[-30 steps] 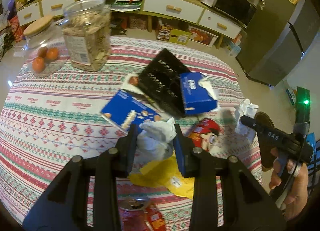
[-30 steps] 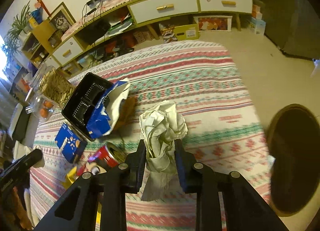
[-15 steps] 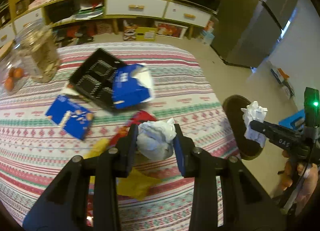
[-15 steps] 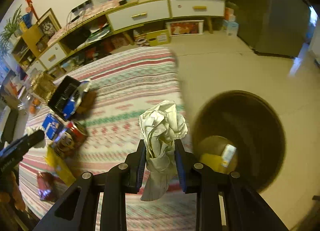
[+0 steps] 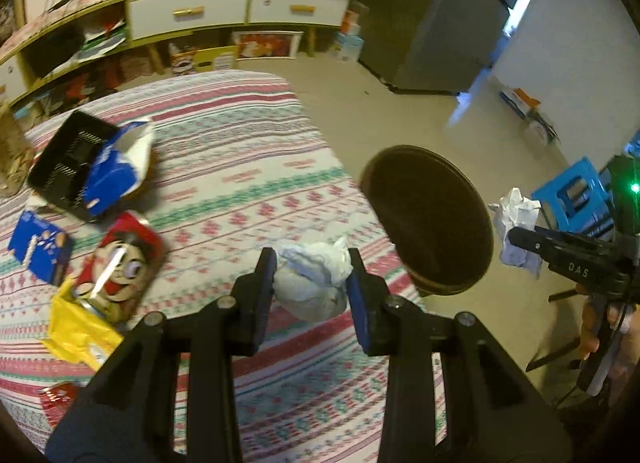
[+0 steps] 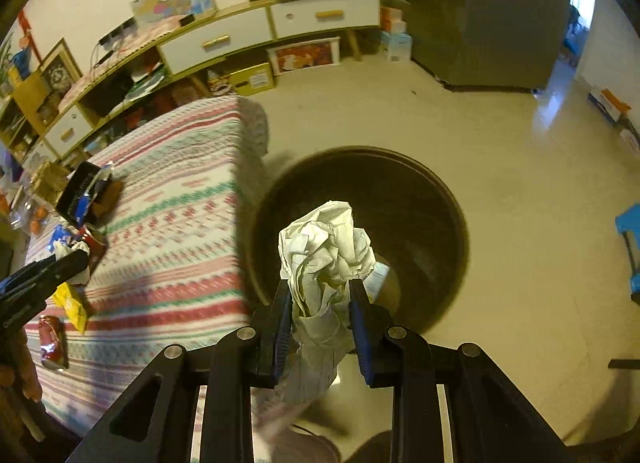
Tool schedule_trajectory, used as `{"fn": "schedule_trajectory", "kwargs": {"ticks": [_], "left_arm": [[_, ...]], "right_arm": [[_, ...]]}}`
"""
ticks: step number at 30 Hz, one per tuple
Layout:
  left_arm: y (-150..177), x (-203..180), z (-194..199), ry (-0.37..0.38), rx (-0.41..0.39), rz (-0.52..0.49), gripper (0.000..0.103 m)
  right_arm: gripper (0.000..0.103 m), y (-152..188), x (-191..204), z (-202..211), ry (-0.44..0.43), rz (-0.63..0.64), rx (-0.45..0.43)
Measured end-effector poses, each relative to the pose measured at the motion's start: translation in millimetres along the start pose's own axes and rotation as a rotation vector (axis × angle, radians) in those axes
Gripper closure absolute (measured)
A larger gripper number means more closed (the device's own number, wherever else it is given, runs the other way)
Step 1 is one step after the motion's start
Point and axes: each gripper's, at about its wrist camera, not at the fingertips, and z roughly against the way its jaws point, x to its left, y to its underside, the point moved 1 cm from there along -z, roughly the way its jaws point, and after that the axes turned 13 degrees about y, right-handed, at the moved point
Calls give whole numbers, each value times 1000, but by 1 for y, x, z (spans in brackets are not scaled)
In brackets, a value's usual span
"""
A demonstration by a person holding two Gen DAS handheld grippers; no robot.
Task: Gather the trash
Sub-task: 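Carry the tissue with the left tool while the right tool carries tissue over the bin, then open the left tool over the bin while the right tool releases its tissue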
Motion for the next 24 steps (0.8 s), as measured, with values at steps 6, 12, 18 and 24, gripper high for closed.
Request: {"fn": "schedule_trajectory", "kwargs": {"ticks": [6,12,18,24], "left_arm": [[6,-37,-30,65,54,-68,66],[-7,-69,-71,107,86,-60,66],[-28,-95,-107,75,91,-90,66],[-36,-110,-127,62,99,-121,66]], "right_arm": [[74,7,-30,-1,17,-34,-2],[74,11,-54,-11,29,-74,20],[74,14,-69,-20,39,-111,36],[73,13,-76,-23,50,-114,36]]}}
